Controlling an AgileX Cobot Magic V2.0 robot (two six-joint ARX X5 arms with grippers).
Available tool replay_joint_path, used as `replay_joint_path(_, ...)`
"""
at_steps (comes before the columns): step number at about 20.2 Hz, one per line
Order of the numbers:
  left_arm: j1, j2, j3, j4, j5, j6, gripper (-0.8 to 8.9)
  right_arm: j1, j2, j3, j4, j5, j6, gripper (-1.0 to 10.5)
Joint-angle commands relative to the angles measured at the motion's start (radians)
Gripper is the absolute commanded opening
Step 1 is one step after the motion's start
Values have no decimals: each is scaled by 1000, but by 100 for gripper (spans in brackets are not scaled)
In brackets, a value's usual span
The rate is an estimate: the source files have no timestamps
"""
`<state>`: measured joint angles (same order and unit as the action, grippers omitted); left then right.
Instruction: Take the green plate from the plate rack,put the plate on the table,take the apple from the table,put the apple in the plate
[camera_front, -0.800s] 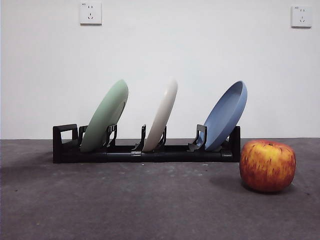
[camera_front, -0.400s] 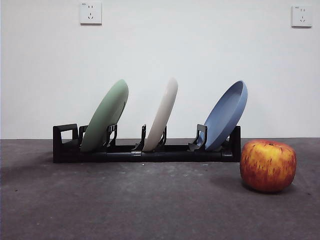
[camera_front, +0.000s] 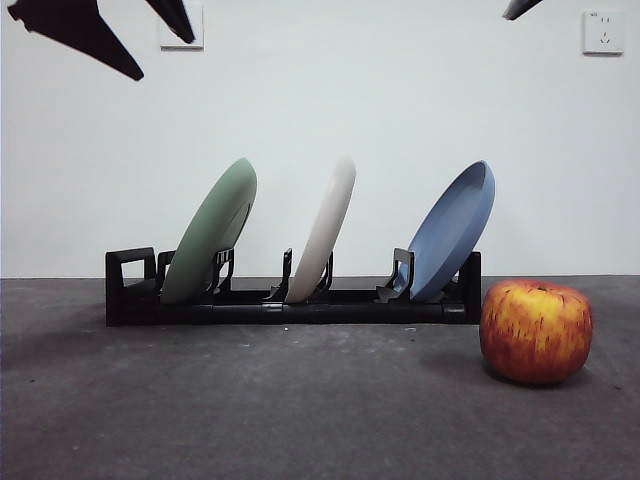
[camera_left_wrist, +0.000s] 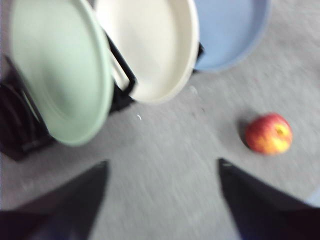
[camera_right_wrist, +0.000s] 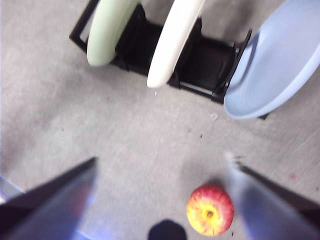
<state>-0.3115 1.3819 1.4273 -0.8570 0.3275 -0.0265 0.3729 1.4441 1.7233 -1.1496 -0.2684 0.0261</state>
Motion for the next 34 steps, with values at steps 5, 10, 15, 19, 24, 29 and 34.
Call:
replay_joint_path(5, -3, 226, 235, 9, -12, -23, 436, 1, 1, 25, 17, 15, 23, 503)
replay_joint_path(10, -6, 454, 523, -70, -110, -21, 436, 1, 1, 25, 20, 19, 23, 502)
replay_joint_path(15, -6, 592, 634, -92, -128, -21, 436, 1, 1, 25, 21, 53, 23, 501)
replay_joint_path(19, -6, 663, 634, -94, -149, -22, 436, 1, 1, 25, 24, 61, 23, 501)
replay_joint_path(24, -10, 683, 634, -71, -146, -22, 434, 1, 1, 25, 27, 65, 23, 501)
replay_joint_path(29, -12, 683, 640, -75, -145, -22, -10, 1, 0, 25, 26, 68, 26, 501)
replay_joint_path(34, -15, 683, 640, -92, -145, -22, -8, 1, 0, 25, 24, 68, 27, 500)
